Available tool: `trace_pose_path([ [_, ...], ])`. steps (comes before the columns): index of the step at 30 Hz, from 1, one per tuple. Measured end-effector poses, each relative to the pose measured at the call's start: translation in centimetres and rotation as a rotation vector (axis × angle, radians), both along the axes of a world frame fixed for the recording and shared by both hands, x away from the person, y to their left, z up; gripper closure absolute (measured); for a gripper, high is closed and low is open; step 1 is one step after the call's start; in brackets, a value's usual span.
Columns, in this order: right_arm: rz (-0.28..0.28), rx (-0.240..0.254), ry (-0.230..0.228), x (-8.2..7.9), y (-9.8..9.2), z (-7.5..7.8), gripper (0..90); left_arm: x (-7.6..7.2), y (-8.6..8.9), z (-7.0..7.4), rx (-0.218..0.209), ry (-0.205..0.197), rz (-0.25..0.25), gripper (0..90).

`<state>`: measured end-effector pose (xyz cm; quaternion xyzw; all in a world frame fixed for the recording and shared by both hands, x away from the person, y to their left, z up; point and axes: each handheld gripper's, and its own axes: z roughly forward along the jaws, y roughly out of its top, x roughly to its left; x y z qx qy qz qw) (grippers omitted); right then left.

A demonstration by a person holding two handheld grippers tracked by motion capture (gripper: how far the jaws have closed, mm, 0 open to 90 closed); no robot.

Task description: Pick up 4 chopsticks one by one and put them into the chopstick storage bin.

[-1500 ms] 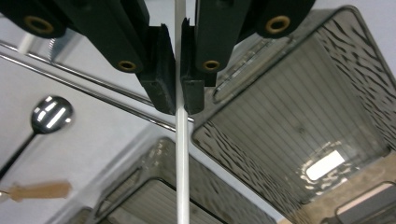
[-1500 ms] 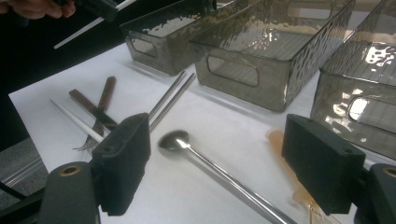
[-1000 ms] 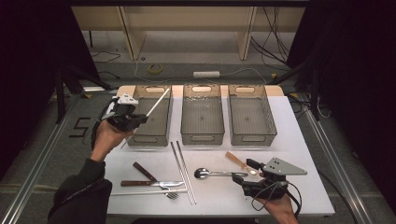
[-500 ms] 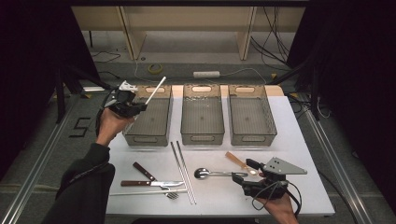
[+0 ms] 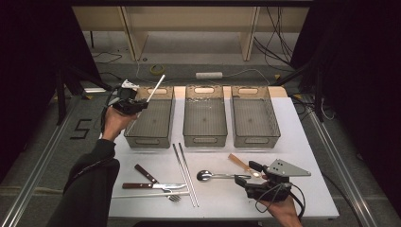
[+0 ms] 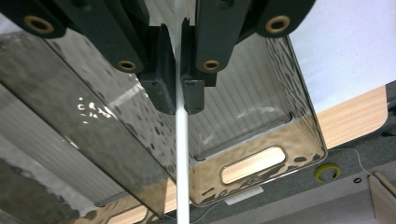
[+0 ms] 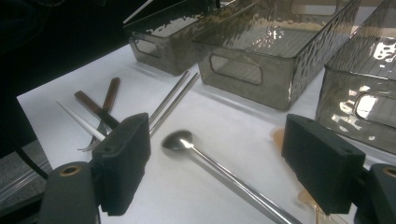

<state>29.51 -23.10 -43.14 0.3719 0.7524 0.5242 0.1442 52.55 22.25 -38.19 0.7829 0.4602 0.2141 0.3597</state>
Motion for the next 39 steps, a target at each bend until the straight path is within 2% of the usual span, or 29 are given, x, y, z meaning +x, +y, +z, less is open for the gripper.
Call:
trace_pose_path([
  [9,0.002,0.001,0.001,0.0,0.0,0.0,24.9,0.4,0.0,-1.9,0.014,0.007,0.001,84.2],
  [15,0.006,-0.001,0.001,0.0,0.1,0.0,24.9,0.5,0.3,-2.9,0.003,0.005,0.014,84.1],
  [21,0.005,-0.002,-0.001,-0.1,0.1,0.0,24.9,0.5,0.2,-3.7,0.008,0.02,0.019,83.9],
  [25,0.005,0.0,0.0,-0.1,0.1,0.0,24.9,0.6,0.1,-4.2,0.008,0.045,0.035,82.8],
  [27,0.004,0.0,0.002,0.0,0.1,0.0,24.9,0.6,0.1,-4.2,-0.004,0.044,0.038,73.2],
  [29,0.003,0.003,0.003,0.0,0.1,0.0,24.9,0.4,0.1,-4.1,-0.014,0.061,0.034,61.9],
  [32,0.002,0.004,-0.001,0.0,0.0,0.0,24.9,-0.4,-0.1,-3.5,-0.021,0.067,0.004,51.2],
  [33,0.002,0.004,-0.001,0.0,0.0,0.0,24.9,-0.7,-0.2,-3.2,-0.033,0.074,0.001,51.2],
  [37,0.001,0.003,-0.001,-0.1,0.0,0.1,24.9,-2.6,-0.7,-1.9,-0.044,0.099,-0.049,40.8],
  [39,0.002,0.004,-0.002,-0.1,0.0,0.1,24.9,-3.8,-0.8,-1.4,-0.072,0.093,-0.074,37.2],
])
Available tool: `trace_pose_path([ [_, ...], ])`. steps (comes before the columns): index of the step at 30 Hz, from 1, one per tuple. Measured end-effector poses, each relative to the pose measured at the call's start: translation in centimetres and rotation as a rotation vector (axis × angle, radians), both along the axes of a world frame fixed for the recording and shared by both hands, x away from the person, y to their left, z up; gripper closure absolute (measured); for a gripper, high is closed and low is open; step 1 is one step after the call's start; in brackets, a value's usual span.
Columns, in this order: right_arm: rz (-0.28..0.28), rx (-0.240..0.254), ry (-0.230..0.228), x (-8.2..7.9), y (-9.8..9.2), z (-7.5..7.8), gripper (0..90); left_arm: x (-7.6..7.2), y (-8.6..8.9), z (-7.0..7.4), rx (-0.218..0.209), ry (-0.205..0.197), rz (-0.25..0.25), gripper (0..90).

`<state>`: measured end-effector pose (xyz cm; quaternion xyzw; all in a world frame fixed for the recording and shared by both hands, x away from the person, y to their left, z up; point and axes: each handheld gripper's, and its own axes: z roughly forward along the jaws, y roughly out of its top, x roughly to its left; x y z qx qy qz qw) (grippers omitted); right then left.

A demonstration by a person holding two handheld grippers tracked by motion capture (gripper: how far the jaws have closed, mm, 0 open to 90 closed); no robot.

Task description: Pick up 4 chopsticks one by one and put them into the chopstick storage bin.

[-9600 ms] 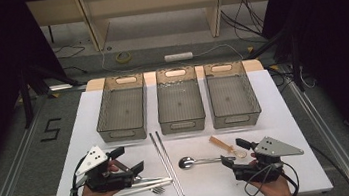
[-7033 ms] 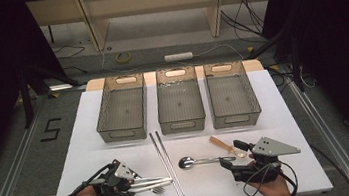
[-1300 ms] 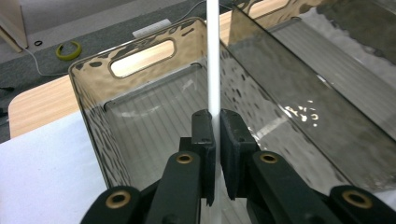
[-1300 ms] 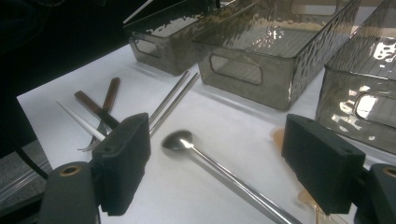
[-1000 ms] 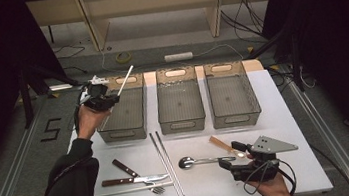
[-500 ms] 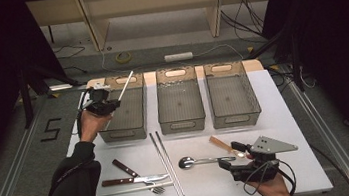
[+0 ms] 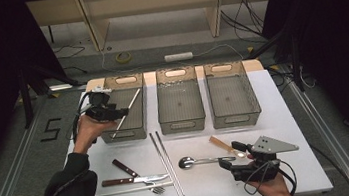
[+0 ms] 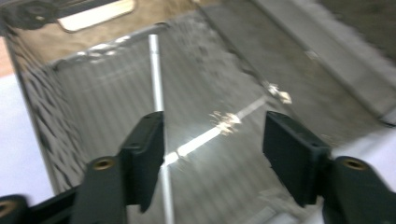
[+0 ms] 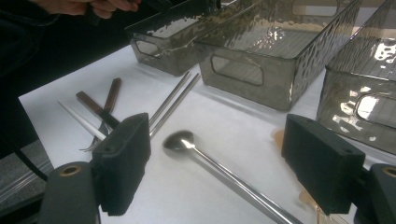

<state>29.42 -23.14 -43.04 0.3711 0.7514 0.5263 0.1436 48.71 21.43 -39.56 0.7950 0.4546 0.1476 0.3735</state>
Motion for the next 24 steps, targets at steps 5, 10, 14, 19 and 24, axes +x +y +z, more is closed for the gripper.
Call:
trace_pose_path([
  [5,0.0,0.0,0.004,0.0,0.1,0.0,24.9,-2.5,-0.9,1.0,0.059,0.016,-0.081,30.7],
  [10,0.004,-0.002,-0.004,-0.2,0.1,0.2,24.9,-5.1,-1.7,1.2,0.061,0.019,-0.141,27.6],
  [14,0.008,-0.004,-0.001,-0.2,0.1,0.1,24.8,-7.1,-2.1,0.6,0.109,0.059,-0.202,26.4],
  [19,0.007,-0.004,-0.003,-0.2,0.1,0.1,24.8,-9.5,-2.5,0.4,0.133,0.074,-0.246,25.6],
  [24,0.01,-0.009,0.001,-0.2,0.3,0.2,24.9,-11.7,-2.9,0.0,0.162,0.107,-0.31,25.7],
])
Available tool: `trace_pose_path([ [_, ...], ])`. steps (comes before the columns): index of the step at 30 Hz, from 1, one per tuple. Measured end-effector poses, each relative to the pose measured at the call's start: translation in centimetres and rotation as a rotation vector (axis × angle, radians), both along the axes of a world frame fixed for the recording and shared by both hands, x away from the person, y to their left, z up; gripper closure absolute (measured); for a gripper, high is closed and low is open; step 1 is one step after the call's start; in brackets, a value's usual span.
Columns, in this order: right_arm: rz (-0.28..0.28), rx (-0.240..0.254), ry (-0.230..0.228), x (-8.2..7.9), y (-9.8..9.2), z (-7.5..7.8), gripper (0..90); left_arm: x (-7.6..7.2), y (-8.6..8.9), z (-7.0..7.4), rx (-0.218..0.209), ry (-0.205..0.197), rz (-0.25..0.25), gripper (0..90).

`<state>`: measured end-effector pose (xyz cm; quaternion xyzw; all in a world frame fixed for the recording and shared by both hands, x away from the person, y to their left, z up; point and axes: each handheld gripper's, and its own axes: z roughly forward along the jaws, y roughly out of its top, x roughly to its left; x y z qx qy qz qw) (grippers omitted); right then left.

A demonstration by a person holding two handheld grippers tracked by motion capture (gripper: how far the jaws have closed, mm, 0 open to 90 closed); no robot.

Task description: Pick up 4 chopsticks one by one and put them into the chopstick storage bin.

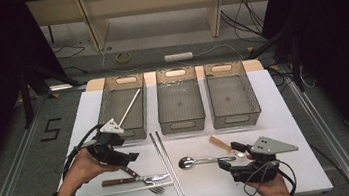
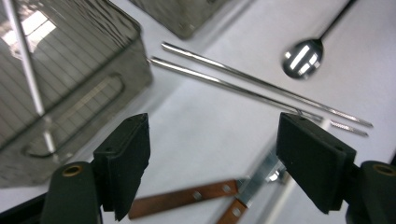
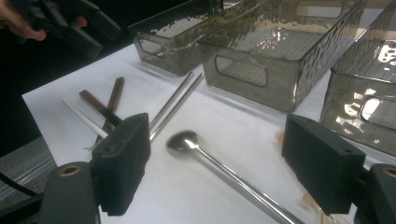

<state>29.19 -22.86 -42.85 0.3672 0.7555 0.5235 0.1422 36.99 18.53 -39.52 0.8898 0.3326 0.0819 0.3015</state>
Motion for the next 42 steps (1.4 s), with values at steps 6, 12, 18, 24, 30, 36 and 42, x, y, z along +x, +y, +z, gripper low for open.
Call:
trace_pose_path([
  [6,0.0,-0.001,-0.001,0.0,0.0,0.0,24.8,-1.9,-0.5,-1.2,0.05,0.049,-0.064,28.5],
  [12,0.0,-0.004,-0.002,0.1,0.0,-0.1,24.8,-3.3,-1.1,-2.0,0.093,0.066,-0.105,32.8],
  [18,0.0,-0.002,-0.005,0.0,0.0,0.0,24.8,-4.0,-1.5,-2.8,0.138,0.089,-0.143,39.5],
  [24,0.0,-0.002,-0.003,0.1,0.0,0.0,24.8,-4.3,-1.6,-3.4,0.179,0.115,-0.181,49.3],
  [30,0.0,-0.004,-0.004,0.0,0.0,0.0,24.8,-4.6,-1.9,-4.1,0.21,0.125,-0.215,55.6],
  [36,0.003,-0.007,-0.004,0.0,0.1,0.0,24.8,-4.8,-2.2,-4.7,0.239,0.122,-0.252,58.0],
  [42,0.003,-0.004,-0.006,0.0,0.1,0.0,24.8,-4.8,-2.3,-5.2,0.26,0.123,-0.282,61.4],
])
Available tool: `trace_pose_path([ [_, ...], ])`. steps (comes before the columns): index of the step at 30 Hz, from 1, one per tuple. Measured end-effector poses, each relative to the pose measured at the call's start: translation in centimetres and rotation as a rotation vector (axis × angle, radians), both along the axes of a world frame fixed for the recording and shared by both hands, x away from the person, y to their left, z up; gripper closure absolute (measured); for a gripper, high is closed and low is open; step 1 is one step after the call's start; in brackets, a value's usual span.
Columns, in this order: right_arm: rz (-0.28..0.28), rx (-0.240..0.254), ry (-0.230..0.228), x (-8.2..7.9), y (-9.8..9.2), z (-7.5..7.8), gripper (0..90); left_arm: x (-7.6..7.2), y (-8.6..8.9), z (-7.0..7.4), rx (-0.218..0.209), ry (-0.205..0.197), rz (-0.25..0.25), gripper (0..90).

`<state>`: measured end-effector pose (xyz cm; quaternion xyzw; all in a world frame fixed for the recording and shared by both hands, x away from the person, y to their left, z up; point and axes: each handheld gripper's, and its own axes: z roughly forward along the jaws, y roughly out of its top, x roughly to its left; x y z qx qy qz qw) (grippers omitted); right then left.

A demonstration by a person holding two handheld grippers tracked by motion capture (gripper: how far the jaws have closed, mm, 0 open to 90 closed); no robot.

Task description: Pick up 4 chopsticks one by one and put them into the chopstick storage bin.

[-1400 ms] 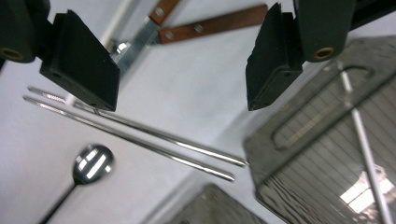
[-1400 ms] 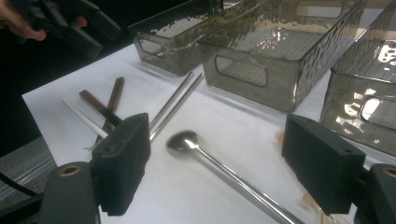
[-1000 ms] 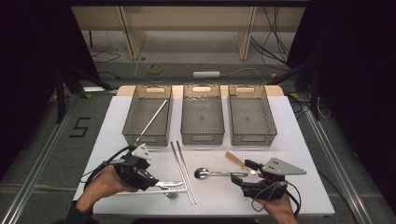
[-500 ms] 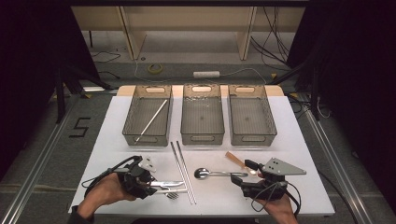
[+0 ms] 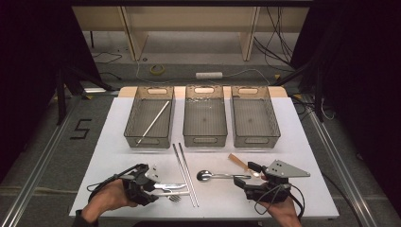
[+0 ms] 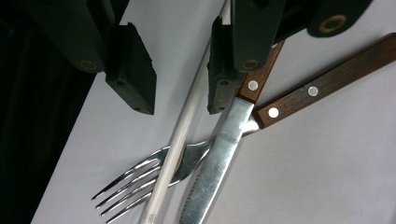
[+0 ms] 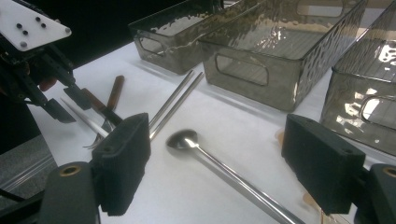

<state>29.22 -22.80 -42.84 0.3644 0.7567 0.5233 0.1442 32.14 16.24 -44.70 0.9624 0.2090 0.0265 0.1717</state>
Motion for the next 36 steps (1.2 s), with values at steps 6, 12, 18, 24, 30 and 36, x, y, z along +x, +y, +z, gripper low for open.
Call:
trace_pose_path([
  [6,0.0,0.0,-0.001,0.0,0.0,0.0,24.9,0.1,0.0,-0.6,0.029,0.001,-0.013,64.6],
  [12,0.002,-0.003,0.005,0.0,0.1,0.0,24.9,0.4,0.1,-1.0,0.058,0.002,-0.031,66.4],
  [18,0.001,-0.003,0.005,0.0,0.1,0.0,24.8,0.6,0.0,-1.5,0.084,0.008,-0.051,68.7],
  [24,0.004,-0.006,0.005,0.0,0.2,0.0,24.9,0.6,-0.2,-1.5,0.098,-0.001,-0.085,74.4],
  [30,0.005,-0.008,0.005,0.0,0.2,0.0,24.9,0.3,-0.3,-1.5,0.103,-0.009,-0.132,79.6],
  [36,0.008,-0.012,0.007,0.1,0.3,0.0,24.9,0.2,-0.3,-1.5,0.106,-0.019,-0.177,83.2],
])
